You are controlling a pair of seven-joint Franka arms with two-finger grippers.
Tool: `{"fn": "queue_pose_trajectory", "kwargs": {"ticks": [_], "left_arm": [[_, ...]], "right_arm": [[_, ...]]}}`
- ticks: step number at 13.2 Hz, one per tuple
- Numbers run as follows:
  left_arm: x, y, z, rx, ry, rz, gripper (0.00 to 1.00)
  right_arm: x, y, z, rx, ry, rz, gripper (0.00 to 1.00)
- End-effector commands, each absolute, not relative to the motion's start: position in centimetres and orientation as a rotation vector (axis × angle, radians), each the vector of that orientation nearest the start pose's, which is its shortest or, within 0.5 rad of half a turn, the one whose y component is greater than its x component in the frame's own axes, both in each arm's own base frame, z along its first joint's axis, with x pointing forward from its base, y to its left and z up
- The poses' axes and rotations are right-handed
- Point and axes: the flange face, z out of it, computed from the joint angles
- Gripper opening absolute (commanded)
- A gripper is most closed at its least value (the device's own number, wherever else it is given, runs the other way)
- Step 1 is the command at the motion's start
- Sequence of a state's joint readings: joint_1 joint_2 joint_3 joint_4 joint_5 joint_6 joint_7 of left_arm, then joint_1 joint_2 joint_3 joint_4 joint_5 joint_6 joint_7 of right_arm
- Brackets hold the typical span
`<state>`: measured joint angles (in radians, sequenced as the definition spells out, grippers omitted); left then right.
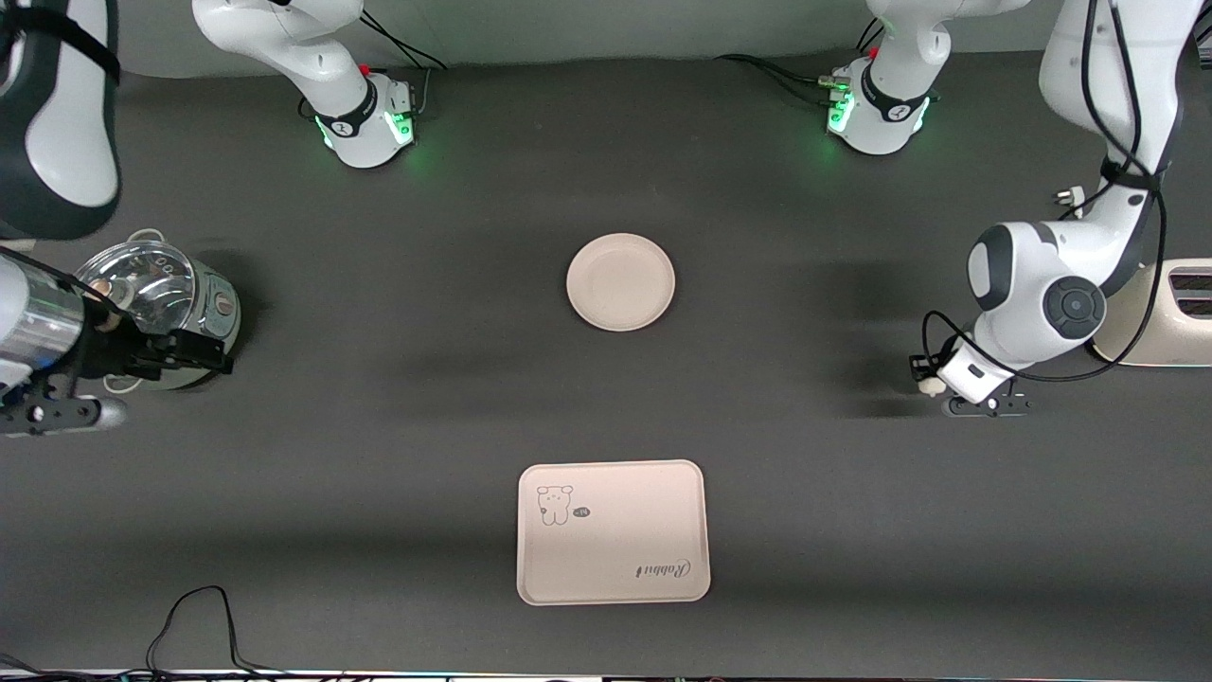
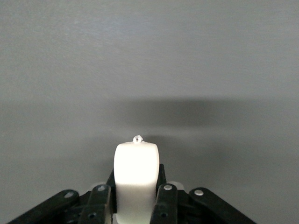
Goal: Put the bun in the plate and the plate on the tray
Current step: 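Carry the bun with the left gripper over the white plate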
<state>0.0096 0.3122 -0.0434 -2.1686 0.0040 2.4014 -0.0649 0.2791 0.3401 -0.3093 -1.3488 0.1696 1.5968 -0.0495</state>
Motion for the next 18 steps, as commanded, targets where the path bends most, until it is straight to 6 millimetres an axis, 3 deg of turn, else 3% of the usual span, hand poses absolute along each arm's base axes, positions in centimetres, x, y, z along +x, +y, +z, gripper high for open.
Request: {"fn": "queue_pose_trajectory", "kwargs": {"ticks": [1, 4, 6, 8, 11, 13, 14, 16, 18], "left_arm": [[53.4, -8.2, 32.2, -3.125, -0.145, 0.151, 0.33], [51.7, -18.7, 39.2, -3.09, -0.277, 0.226, 0.33], [50.6, -25.7, 42.8, -3.133, -0.366, 0.271, 0.33], [47.7, -32.0, 43.5, -3.161, -0.381, 0.253, 0.33], [43.6, -41.1, 41.0, -3.202, -0.478, 0.165, 0.33], [40.5, -46.7, 37.8, -3.229, -0.534, 0.11, 0.33], [39.1, -48.9, 35.7, -3.225, -0.537, 0.071, 0.33], [37.7, -51.6, 31.9, -3.207, -0.532, 0.004, 0.33], [36.2, -53.3, 27.2, -3.187, -0.464, 0.025, 0.33]], "right_arm": [[68.4, 6.4, 49.4, -3.059, 0.048, 0.097, 1.0], [69.7, 6.9, 43.4, -3.041, 0.06, 0.209, 1.0], [69.5, 6.6, 42.3, -3.049, 0.063, 0.266, 1.0], [67.9, 6.6, 42.2, -3.019, 0.055, 0.435, 1.0], [65.7, 6.5, 40.5, -2.978, 0.047, 0.671, 1.0], [64.1, 6.5, 43.2, -2.967, 0.032, 0.714, 1.0], [63.9, 6.2, 42.8, -2.954, 0.035, 0.751, 1.0], [64.7, 6.5, 39.3, -2.965, 0.023, 0.771, 1.0], [65.1, 7.8, 38.8, -2.979, -0.001, 0.723, 1.0]]}}
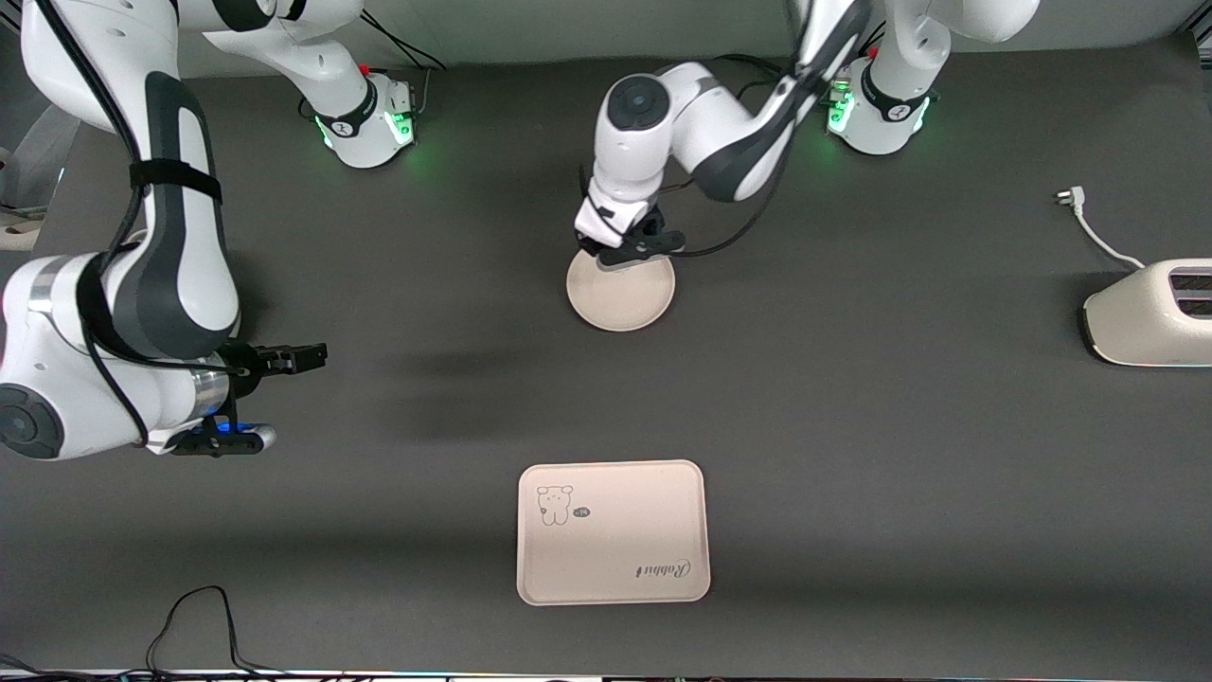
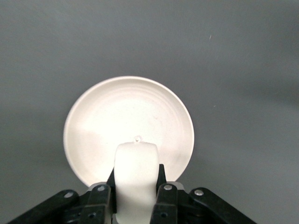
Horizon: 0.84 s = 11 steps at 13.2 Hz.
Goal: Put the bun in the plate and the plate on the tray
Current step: 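Carry the bun with the left gripper over the white plate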
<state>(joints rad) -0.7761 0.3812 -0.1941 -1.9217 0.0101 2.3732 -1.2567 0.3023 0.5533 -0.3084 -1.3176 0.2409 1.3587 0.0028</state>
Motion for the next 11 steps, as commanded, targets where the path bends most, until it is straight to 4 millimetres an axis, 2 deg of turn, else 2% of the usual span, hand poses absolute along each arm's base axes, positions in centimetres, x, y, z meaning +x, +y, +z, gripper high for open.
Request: {"fn": "queue_pose_trajectory", "kwargs": {"ticks": [1, 2, 4, 5, 7, 8, 11], "left_arm": [[35.4, -53.8, 25.0, -3.176, -0.434, 0.031, 0.33], [35.2, -53.8, 23.6, -3.169, -0.424, 0.018, 0.33], [35.1, -53.7, 22.0, -3.148, -0.401, 0.006, 0.33], [35.1, -53.6, 21.7, -3.144, -0.398, 0.008, 0.34], [35.1, -53.7, 21.6, -3.148, -0.396, 0.007, 0.37], [35.0, -53.6, 21.4, -3.145, -0.392, 0.008, 0.43], [34.9, -53.6, 20.1, -3.141, -0.369, 0.003, 0.44]], "right_arm": [[65.2, 8.2, 38.7, -2.986, -0.01, 0.71, 1.0], [65.5, 8.4, 37.8, -2.99, -0.01, 0.708, 1.0], [65.8, 8.9, 37.5, -2.991, 0.0, 0.679, 1.0], [65.8, 9.8, 37.5, -2.996, -0.018, 0.674, 1.0], [65.7, 9.8, 37.4, -2.999, -0.02, 0.677, 1.0], [65.6, 9.7, 37.2, -3.0, -0.021, 0.684, 1.0], [65.7, 9.8, 37.0, -3.003, -0.021, 0.677, 1.0]]}}
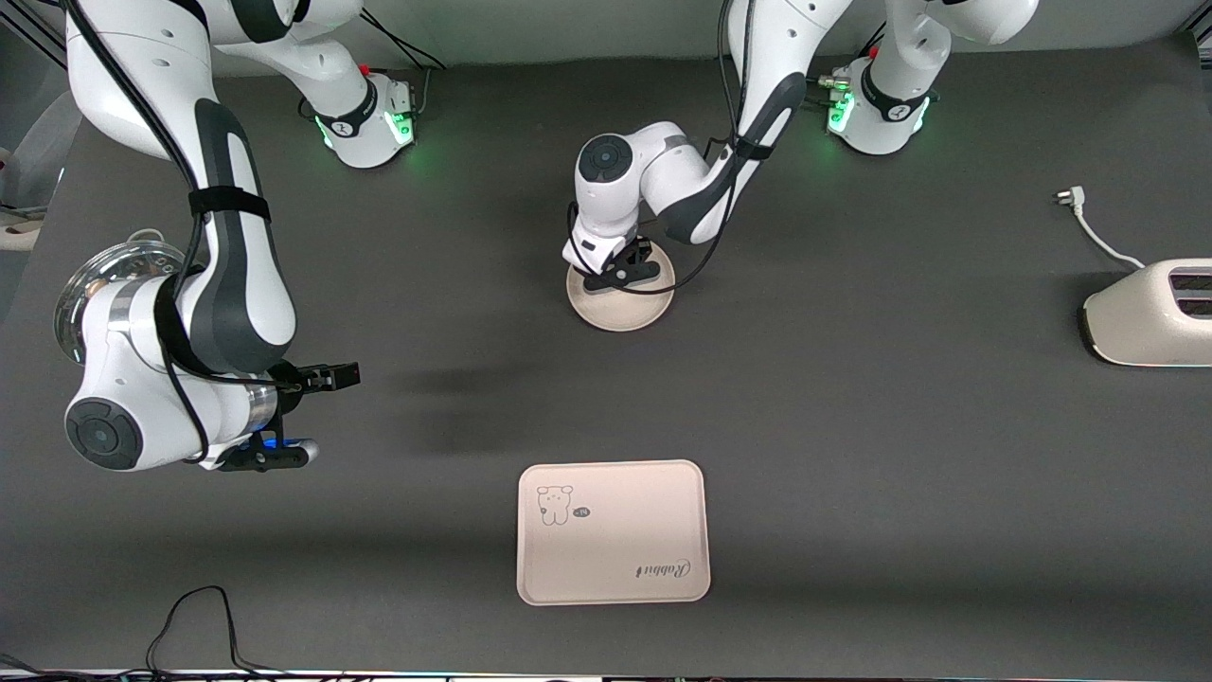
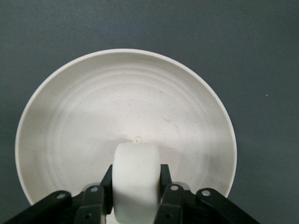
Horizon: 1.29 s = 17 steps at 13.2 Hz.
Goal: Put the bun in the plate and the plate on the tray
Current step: 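Lower the bun onto the plate and open the left gripper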
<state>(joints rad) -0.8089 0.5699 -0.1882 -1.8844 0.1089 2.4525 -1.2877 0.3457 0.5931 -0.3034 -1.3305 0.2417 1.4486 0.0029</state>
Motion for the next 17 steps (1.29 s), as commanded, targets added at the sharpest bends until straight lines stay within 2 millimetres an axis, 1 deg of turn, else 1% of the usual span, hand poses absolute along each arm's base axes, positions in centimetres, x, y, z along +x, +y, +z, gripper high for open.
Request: {"fn": "queue_pose_trajectory", "kwargs": {"ticks": [1, 3, 4, 5, 6, 7, 8, 9, 10, 12, 13, 14, 15, 16, 17], "left_arm": [[34.8, -53.6, 19.8, -3.136, -0.363, 0.004, 0.45], [34.8, -53.6, 19.5, -3.139, -0.36, 0.001, 0.54], [34.8, -53.6, 19.6, -3.14, -0.36, 0.0, 0.56], [34.8, -53.6, 19.7, -3.14, -0.36, -0.001, 0.63], [34.7, -53.7, 20.1, -3.139, -0.353, -0.002, 0.71], [34.8, -53.6, 21.0, -3.134, -0.347, -0.006, 0.89], [34.8, -53.6, 22.3, -3.129, -0.347, -0.012, 1.0], [34.7, -53.5, 24.0, -3.117, -0.343, -0.016, 1.0], [35.0, -53.2, 26.2, -3.111, -0.336, -0.03, 1.0], [36.2, -51.7, 31.2, -3.099, -0.346, -0.048, 1.0], [37.8, -50.1, 33.8, -3.105, -0.361, -0.063, 1.0], [39.2, -48.5, 36.0, -3.105, -0.382, -0.06, 1.0], [40.7, -47.2, 37.7, -3.106, -0.381, -0.064, 1.0], [42.9, -45.1, 39.5, -3.091, -0.411, -0.063, 1.0], [45.3, -43.0, 41.4, -3.079, -0.423, -0.053, 1.0]], "right_arm": [[65.7, 9.8, 36.9, -3.002, -0.021, 0.679, 1.0], [65.6, 9.8, 36.8, -3.003, -0.021, 0.682, 1.0], [65.5, 9.7, 36.6, -3.001, -0.025, 0.693, 1.0], [65.3, 9.6, 36.1, -2.998, -0.029, 0.709, 1.0], [65.2, 9.4, 36.0, -2.998, -0.028, 0.713, 1.0], [65.2, 9.4, 36.0, -2.998, -0.025, 0.713, 1.0], [65.2, 9.5, 36.0, -2.997, -0.029, 0.716, 1.0], [65.2, 9.5, 36.0, -2.998, -0.027, 0.714, 1.0], [65.2, 9.6, 36.0, -2.999, -0.029, 0.714, 1.0], [65.2, 10.1, 35.8, -3.002, -0.04, 0.71, 1.0], [65.0, 10.1, 35.6, -2.996, -0.036, 0.718, 1.0], [64.8, 10.2, 35.2, -2.992, -0.013, 0.718, 1.0], [64.3, 10.4, 34.5, -2.987, -0.013, 0.727, 1.0], [63.5, 11.3, 34.6, -2.992, -0.027, 0.697, 1.0], [62.2, 13.0, 34.3, -2.999, -0.034, 0.688, 1.0]]}}
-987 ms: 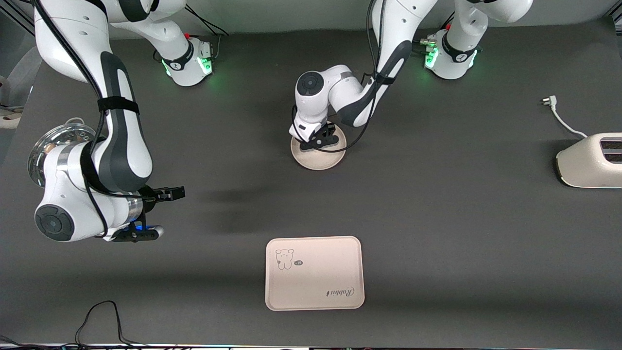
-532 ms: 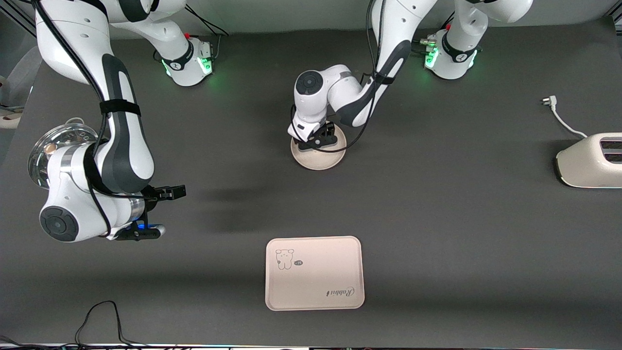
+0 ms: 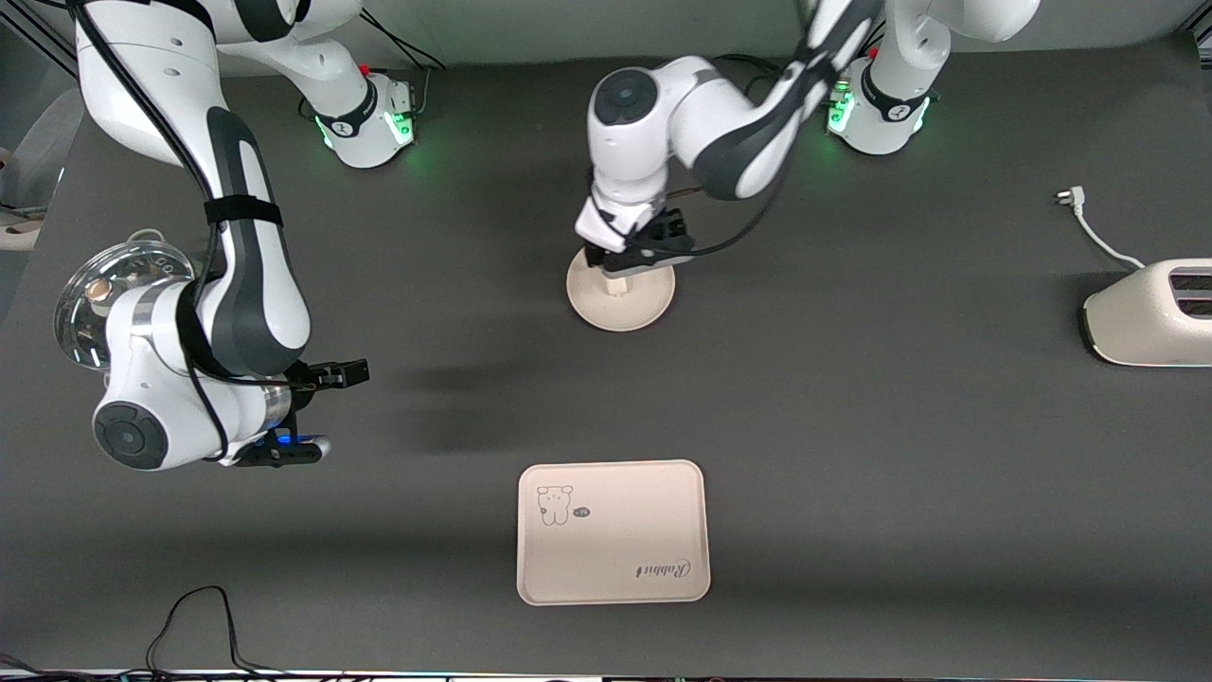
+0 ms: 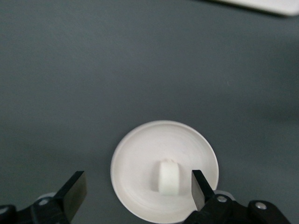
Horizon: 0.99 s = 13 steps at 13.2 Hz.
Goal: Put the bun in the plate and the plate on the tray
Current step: 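Withdraw the left gripper while the right gripper reaches the plate rim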
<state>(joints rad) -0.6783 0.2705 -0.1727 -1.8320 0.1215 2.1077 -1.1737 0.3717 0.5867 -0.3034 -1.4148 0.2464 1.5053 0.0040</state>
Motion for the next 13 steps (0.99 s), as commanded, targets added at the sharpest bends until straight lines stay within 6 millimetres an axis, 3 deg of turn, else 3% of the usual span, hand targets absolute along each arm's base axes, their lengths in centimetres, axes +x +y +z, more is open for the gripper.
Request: {"fn": "queue_pose_trajectory", "kwargs": {"ticks": [1, 4, 6, 8, 10, 12, 13], "left_arm": [[47.5, -40.8, 43.3, -3.069, -0.438, -0.023, 1.0], [52.3, -33.6, 48.8, -3.052, -0.388, 0.091, 1.0], [54.0, -28.1, 51.5, -3.077, -0.35, 0.117, 1.0], [55.3, -22.0, 53.4, -3.077, -0.328, 0.14, 1.0], [57.0, -15.9, 54.4, -3.074, -0.35, 0.111, 1.0], [58.3, -8.3, 54.9, -3.082, -0.269, 0.107, 1.0], [58.1, -6.7, 55.5, -3.084, -0.248, 0.09, 1.0]], "right_arm": [[60.9, 14.5, 34.6, -3.003, -0.022, 0.691, 1.0], [57.7, 20.7, 35.6, -3.036, 0.0, 0.717, 1.0], [54.5, 27.9, 35.4, -3.091, -0.009, 0.729, 1.0], [51.4, 33.5, 34.6, -3.088, -0.005, 0.747, 1.0], [48.7, 37.6, 33.9, -3.101, 0.061, 0.732, 1.0], [46.7, 41.6, 30.8, -3.139, 0.103, 0.691, 1.0], [46.2, 42.8, 29.3, -3.15, 0.132, 0.668, 1.0]]}}
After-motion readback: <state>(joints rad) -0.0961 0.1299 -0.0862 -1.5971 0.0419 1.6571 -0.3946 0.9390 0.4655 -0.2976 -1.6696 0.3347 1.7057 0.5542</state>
